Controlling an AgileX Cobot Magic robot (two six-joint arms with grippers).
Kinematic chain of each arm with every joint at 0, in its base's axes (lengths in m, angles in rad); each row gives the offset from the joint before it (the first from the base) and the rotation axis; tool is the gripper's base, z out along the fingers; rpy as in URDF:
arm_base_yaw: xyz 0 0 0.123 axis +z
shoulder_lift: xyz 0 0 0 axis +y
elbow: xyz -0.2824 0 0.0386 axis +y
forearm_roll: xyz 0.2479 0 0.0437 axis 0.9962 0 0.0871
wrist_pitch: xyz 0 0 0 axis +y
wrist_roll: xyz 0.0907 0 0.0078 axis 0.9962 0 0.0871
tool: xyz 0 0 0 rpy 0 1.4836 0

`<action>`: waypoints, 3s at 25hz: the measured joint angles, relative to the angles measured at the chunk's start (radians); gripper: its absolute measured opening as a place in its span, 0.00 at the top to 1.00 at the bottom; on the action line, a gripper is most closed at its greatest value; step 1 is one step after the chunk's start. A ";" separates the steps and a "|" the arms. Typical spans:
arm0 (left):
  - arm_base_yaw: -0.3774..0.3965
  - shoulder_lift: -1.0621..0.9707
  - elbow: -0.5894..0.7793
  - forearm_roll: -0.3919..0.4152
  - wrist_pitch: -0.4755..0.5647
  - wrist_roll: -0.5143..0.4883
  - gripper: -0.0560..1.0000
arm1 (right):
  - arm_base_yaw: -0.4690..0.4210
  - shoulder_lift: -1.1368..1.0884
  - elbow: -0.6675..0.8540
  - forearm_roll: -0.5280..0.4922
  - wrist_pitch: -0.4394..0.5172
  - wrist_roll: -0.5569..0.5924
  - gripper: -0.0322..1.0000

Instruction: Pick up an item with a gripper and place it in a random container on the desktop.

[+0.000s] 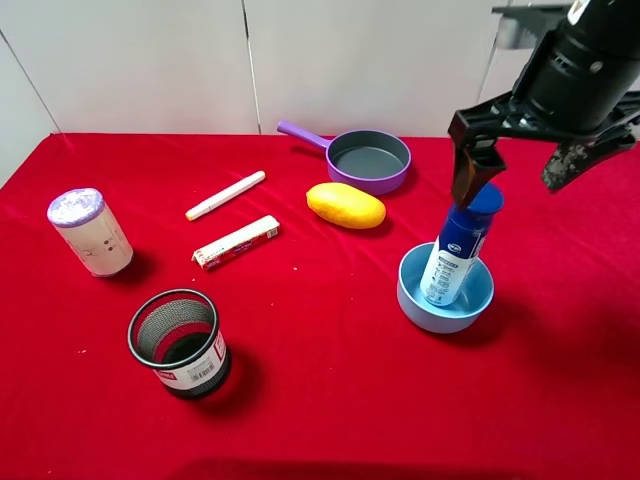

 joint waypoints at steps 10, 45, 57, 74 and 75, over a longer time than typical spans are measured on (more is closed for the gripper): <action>0.000 0.000 0.000 0.000 0.000 0.000 0.01 | 0.000 -0.147 0.000 0.061 0.003 -0.008 0.30; 0.000 0.000 0.000 0.000 0.000 0.000 0.01 | -0.408 -1.015 0.468 -0.004 0.009 -0.037 0.30; 0.000 0.000 0.000 0.000 0.000 0.000 0.01 | -0.445 -1.388 0.631 -0.006 -0.102 -0.037 0.30; 0.000 0.000 0.000 0.000 0.000 0.000 0.01 | -0.445 -1.497 0.732 -0.022 -0.180 -0.037 0.30; 0.000 0.000 0.000 0.000 0.000 0.000 0.01 | -0.445 -1.497 0.732 -0.022 -0.180 -0.037 0.30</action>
